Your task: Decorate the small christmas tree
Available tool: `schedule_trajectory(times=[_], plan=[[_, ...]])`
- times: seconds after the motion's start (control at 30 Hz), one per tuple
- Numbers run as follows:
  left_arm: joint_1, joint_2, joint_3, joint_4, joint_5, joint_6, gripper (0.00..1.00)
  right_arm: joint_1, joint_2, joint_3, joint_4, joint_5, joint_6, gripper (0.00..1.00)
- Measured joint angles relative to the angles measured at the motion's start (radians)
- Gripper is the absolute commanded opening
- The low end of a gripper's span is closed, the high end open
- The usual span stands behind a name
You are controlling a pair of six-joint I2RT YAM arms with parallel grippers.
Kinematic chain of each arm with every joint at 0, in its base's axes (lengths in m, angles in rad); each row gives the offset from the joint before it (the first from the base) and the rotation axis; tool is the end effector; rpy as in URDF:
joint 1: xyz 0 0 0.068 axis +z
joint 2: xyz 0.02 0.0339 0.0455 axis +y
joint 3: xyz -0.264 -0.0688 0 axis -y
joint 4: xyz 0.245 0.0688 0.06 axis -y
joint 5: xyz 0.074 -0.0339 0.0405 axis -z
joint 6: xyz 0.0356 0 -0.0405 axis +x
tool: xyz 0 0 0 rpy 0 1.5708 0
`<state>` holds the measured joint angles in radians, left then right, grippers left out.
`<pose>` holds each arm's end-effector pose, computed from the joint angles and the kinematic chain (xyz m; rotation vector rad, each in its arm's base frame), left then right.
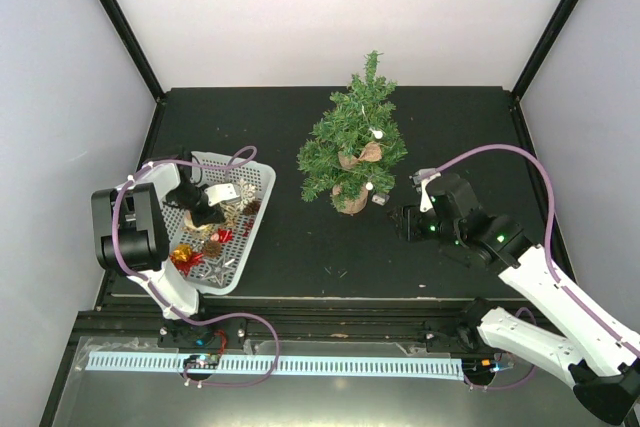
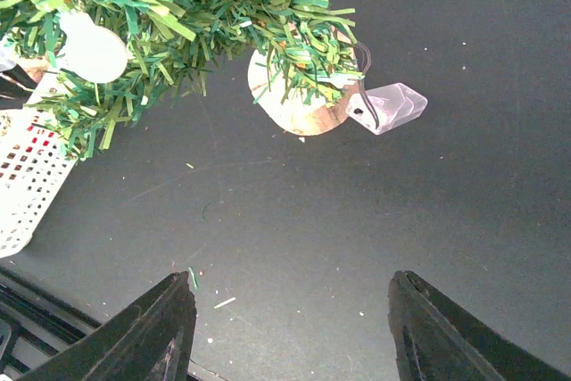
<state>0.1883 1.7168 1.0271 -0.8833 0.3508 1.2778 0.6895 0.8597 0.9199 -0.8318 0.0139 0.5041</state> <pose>0.2826 0.0414 0.1577 1.4940 2.4668 -0.3819 0.1293 0.1060 0.3117 -0.2165 2.4051 0.5593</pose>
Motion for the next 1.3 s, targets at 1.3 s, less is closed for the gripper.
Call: schedule_trajectory(times=[1.3], plan=[[0.066,-0.227,0.434,-0.282,0.237,-0.018,0.02,0.000,-0.026,-0.030,0.024,0.010,0.003,0.60]])
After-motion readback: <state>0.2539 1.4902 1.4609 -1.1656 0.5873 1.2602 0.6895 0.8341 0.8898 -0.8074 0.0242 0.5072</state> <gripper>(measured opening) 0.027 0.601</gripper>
